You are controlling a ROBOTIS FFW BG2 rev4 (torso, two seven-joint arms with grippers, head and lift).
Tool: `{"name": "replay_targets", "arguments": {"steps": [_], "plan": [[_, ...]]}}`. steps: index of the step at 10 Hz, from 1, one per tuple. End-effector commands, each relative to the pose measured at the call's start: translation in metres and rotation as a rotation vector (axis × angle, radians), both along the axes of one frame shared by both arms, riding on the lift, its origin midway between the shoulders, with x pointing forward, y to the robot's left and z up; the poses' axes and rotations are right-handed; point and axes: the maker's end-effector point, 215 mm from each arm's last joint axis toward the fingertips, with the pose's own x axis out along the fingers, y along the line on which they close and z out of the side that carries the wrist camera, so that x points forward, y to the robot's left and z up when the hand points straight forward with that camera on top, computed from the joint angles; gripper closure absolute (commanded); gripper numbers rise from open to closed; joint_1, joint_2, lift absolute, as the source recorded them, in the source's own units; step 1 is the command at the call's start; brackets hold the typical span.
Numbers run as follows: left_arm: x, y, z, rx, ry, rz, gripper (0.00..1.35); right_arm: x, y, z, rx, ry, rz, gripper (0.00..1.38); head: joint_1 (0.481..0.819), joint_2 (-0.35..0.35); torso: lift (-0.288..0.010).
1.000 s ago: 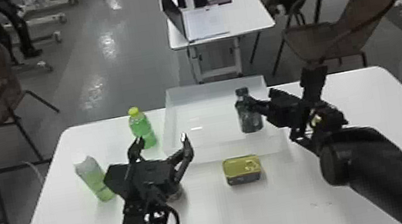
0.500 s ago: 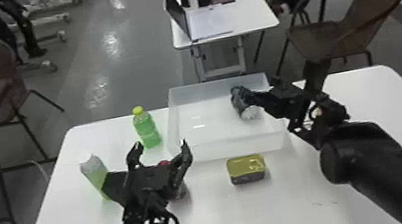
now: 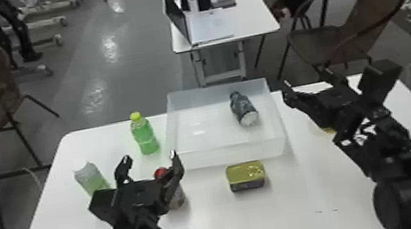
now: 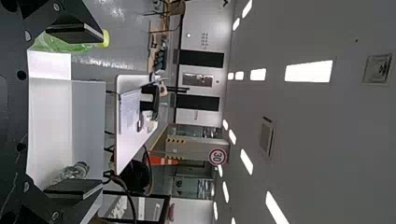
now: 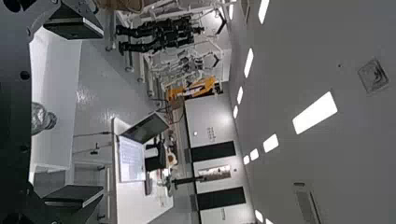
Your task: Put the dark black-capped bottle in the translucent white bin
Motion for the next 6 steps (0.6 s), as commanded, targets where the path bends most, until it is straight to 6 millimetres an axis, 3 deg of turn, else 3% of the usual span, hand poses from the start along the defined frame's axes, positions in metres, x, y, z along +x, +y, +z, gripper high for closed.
{"name": "replay_targets", "arguments": {"steps": [1, 4, 6], "plan": [[-0.004, 0.005, 0.0, 0.004, 0.001, 0.014, 0.2, -0.045, -0.026, -0.019, -0.04, 0.047, -0.043, 0.12, 0.695, 0.057, -0.017], [-0.011, 0.013, -0.002, 0.007, 0.006, 0.037, 0.19, -0.107, -0.031, -0.071, -0.07, 0.172, -0.053, 0.12, 0.695, 0.027, -0.017], [-0.016, 0.02, -0.002, 0.009, 0.007, 0.061, 0.19, -0.133, -0.027, -0.092, -0.059, 0.227, -0.056, 0.12, 0.695, 0.036, -0.017]]}}
